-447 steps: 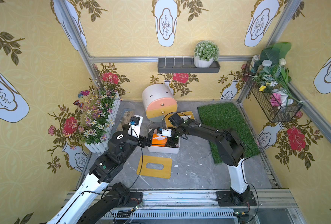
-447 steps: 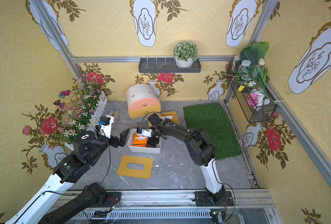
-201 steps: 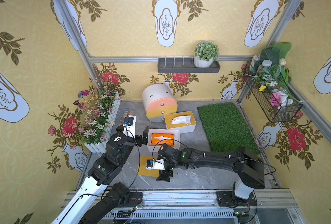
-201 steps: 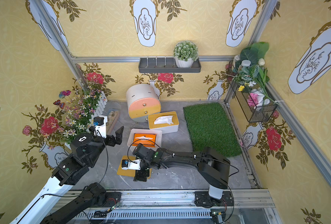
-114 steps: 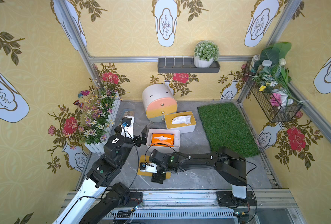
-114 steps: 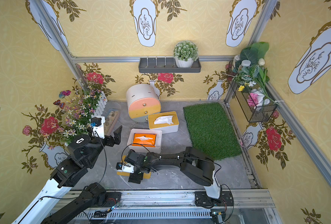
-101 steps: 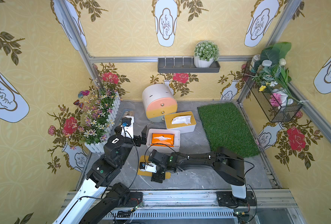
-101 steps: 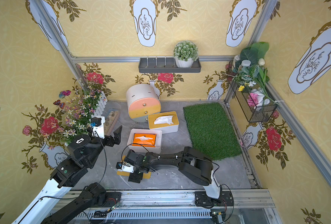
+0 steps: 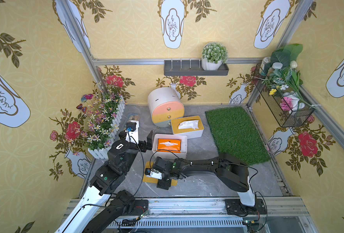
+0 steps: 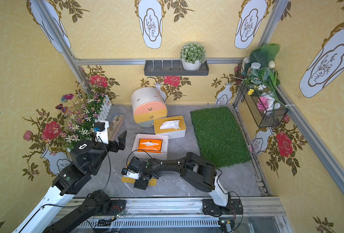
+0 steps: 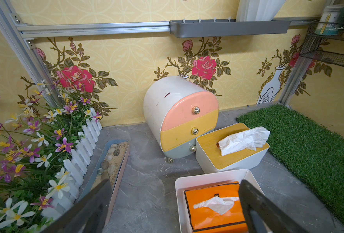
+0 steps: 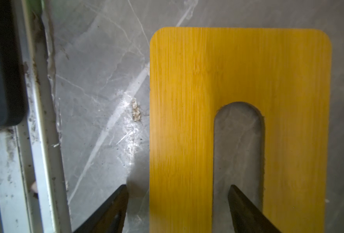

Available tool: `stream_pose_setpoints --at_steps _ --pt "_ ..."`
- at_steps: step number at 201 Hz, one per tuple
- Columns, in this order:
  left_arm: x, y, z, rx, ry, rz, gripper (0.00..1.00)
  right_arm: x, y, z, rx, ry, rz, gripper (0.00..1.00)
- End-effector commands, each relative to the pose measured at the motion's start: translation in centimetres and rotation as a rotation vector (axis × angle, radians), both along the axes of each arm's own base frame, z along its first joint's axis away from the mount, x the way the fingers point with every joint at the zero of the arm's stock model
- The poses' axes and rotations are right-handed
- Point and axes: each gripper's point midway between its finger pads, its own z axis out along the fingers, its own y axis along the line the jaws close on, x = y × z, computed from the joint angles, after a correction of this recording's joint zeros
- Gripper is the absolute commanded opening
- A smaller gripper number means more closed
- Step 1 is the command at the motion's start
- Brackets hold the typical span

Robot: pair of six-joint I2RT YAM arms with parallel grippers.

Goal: Put the tissue paper into the tissue box
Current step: Pick up the box lid from the center of the board.

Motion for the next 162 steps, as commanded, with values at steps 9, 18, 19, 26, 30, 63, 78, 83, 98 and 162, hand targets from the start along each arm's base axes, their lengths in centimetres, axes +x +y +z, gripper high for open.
stream_pose_setpoints --at_steps 9,18,19,26,30,63,78,83,98,162 --pt "0.1 -0.1 0.4 -0.017 -0.017 0.0 1.0 0.3 -0.5 -0.5 -0.019 0.036 -0.025 0.78" --pt "0.1 0.0 0.4 -0.018 -0.017 0.0 1.0 0.4 -0.5 -0.6 -0.021 0.04 -0.025 0.77" --pt "0.1 -0.1 0.4 -0.018 -0.017 -0.001 1.0 0.4 -0.6 -0.6 -0.022 0.041 -0.025 0.77" --pt "0.1 -0.1 0.4 -0.018 -0.018 -0.001 1.0 0.4 -0.6 -0.7 -0.026 0.046 -0.024 0.77" --pt "0.1 -0.1 0.4 -0.018 -0.018 -0.001 1.0 0.3 -0.7 -0.8 -0.029 0.048 -0.021 0.76" --pt "0.1 -0.1 0.4 -0.017 -0.016 -0.002 1.0 0.0 -1.2 -1.7 -0.07 0.06 -0.007 0.72" --pt "0.1 -0.1 0.3 -0.017 -0.016 -0.002 1.0 -0.1 -1.5 -2.0 -0.094 0.052 -0.003 0.71" --pt "0.1 -0.1 0.3 -0.017 -0.014 -0.003 1.0 -0.1 -1.5 -2.1 -0.1 0.049 -0.003 0.71" --pt "0.1 -0.1 0.3 -0.016 -0.015 -0.002 1.0 -0.3 -1.8 -2.3 -0.12 0.04 0.002 0.7" --pt "0.1 -0.1 0.3 -0.019 -0.014 -0.004 1.0 -0.8 -2.6 -3.0 -0.17 0.051 0.012 0.62"
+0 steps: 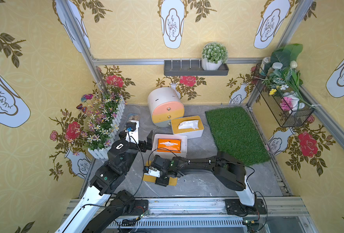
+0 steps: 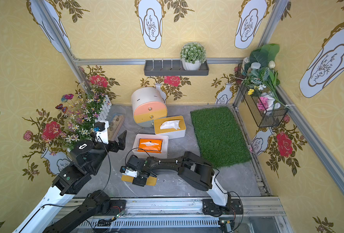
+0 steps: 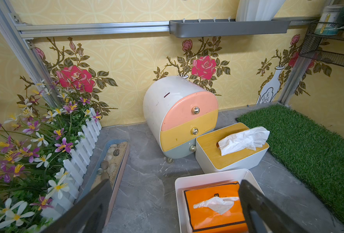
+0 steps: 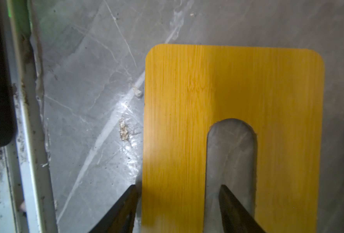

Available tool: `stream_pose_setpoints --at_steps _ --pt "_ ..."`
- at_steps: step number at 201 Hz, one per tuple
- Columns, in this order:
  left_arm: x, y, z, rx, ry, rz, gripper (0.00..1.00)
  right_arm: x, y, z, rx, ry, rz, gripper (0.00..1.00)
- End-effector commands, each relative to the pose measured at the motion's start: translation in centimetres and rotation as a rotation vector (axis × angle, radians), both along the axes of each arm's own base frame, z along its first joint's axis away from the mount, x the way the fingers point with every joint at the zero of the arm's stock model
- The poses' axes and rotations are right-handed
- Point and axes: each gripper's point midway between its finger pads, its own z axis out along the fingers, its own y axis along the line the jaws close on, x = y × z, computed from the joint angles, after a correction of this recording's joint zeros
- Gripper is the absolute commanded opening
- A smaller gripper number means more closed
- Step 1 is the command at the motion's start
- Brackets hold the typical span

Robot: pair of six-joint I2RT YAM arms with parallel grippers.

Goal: Put the tissue paper into the tissue box
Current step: Pick up the box lid from the center of the board.

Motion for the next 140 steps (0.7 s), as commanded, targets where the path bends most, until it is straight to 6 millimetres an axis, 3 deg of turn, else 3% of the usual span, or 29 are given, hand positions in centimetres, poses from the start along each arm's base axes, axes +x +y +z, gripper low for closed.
stream_pose_setpoints --at_steps 1,140 --pt "0.1 -0.1 0.3 -0.018 -0.014 -0.004 1.0 -1.4 -3.4 -2.5 -0.16 0.051 0.01 0.62" --pt "0.2 -0.1 0.3 -0.023 -0.011 -0.005 1.0 -1.5 -5.3 -4.2 -0.271 -0.005 0.012 0.42"
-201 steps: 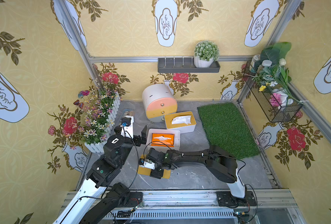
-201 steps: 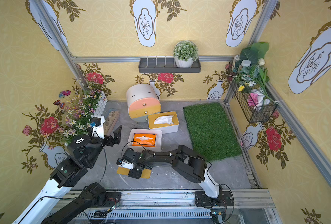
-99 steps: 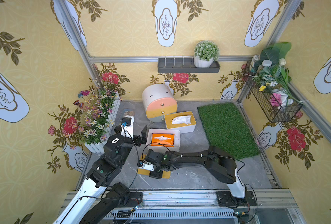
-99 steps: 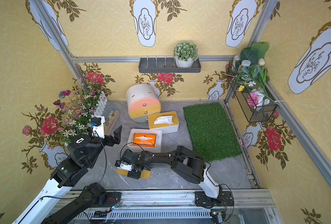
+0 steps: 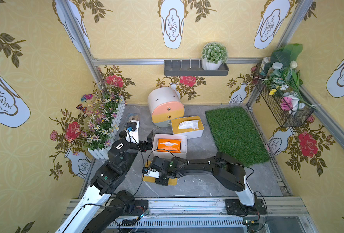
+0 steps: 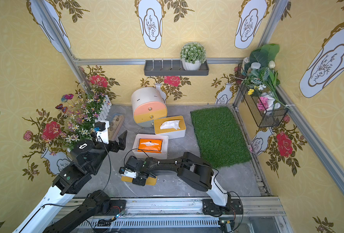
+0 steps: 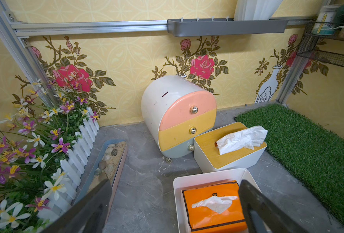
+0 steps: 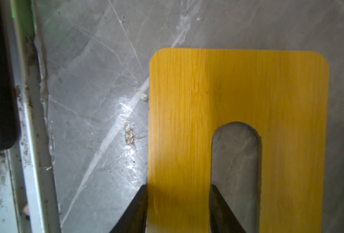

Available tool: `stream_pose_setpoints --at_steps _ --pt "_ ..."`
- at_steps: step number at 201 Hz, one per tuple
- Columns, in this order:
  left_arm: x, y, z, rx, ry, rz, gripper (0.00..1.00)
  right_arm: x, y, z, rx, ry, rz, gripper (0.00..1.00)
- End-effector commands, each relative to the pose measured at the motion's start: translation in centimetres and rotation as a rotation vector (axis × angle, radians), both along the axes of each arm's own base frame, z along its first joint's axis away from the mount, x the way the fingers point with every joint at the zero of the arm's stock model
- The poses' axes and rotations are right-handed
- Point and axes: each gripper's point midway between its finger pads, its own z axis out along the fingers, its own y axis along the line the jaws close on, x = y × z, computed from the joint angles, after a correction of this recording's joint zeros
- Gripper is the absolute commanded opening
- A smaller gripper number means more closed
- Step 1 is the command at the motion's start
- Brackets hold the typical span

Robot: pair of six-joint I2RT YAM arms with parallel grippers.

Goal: Put the tissue paper into the tissue box
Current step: Pick up the box lid from the center of the board.

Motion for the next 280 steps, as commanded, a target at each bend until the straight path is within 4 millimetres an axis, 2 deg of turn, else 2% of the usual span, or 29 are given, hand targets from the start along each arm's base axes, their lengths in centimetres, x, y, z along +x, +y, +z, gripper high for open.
stream_pose_setpoints --at_steps 1,23,49,114,212,280 --pt "0.1 0.0 0.4 -0.019 -0.015 0.003 1.0 -1.1 -5.1 -3.1 -0.236 0.008 0.001 0.43" --pt "0.1 0.0 0.4 -0.019 -0.014 0.003 1.0 -1.3 -5.2 -3.0 -0.235 0.004 0.01 0.54" --pt "0.1 0.0 0.4 -0.019 -0.015 0.004 1.0 -1.4 -4.9 -2.6 -0.217 0.02 0.021 0.58" --pt "0.2 0.0 0.4 -0.019 -0.015 0.006 1.0 -2.2 -6.0 -3.5 -0.223 0.179 0.007 0.56" --pt "0.1 0.1 0.4 -0.018 -0.015 0.008 1.0 -3.0 -6.9 -4.3 -0.268 0.174 0.007 0.55" --pt "0.1 0.1 0.4 -0.019 -0.015 0.009 1.0 -3.1 -7.5 -4.8 -0.295 0.167 0.007 0.46"
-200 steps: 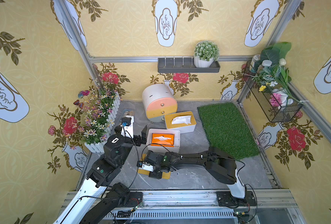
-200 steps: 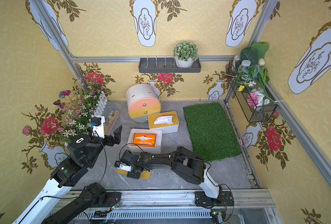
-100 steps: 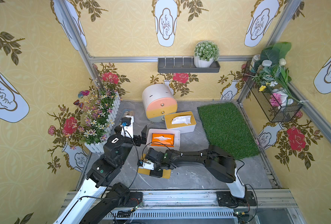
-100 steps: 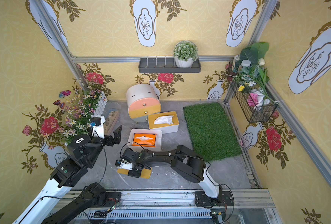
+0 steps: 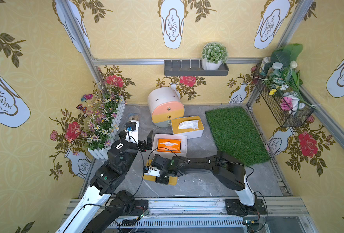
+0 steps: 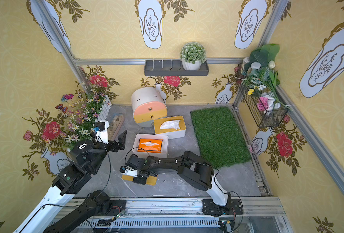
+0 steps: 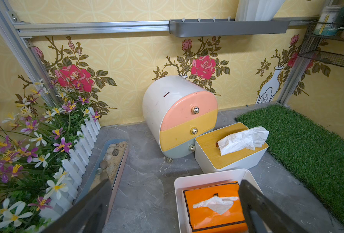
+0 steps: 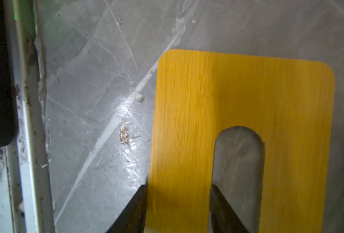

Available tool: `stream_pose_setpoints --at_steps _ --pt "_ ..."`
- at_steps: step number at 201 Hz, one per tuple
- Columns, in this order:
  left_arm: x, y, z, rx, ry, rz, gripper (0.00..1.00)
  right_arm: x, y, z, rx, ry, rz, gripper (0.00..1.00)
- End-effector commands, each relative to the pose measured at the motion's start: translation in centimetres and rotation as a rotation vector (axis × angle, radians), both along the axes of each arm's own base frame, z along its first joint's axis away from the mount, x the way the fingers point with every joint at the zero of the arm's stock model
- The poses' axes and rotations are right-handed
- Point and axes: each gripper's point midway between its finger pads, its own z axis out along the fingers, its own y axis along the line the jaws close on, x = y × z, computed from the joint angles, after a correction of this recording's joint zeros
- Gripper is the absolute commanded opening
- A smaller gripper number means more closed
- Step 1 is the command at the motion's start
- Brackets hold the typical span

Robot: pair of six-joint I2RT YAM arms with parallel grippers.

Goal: Put the tissue paper into the tissue box
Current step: Pick up the box lid from the center of the board.

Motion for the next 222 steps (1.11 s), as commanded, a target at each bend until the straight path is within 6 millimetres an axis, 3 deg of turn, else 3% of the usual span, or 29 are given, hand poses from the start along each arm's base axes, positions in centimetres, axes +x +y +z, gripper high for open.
stream_pose_setpoints --at_steps 1,73,222 --pt "0.1 0.0 0.4 -0.017 -0.014 0.003 1.0 -3.4 -7.2 -4.4 -0.313 0.131 0.001 0.46" --pt "0.1 0.0 0.4 -0.018 -0.014 0.004 1.0 -2.9 -6.4 -3.4 -0.278 0.105 0.005 0.29" --pt "0.1 0.1 0.4 -0.019 -0.016 0.009 1.0 -1.9 -3.6 3.0 -0.119 0.051 0.011 0.23"
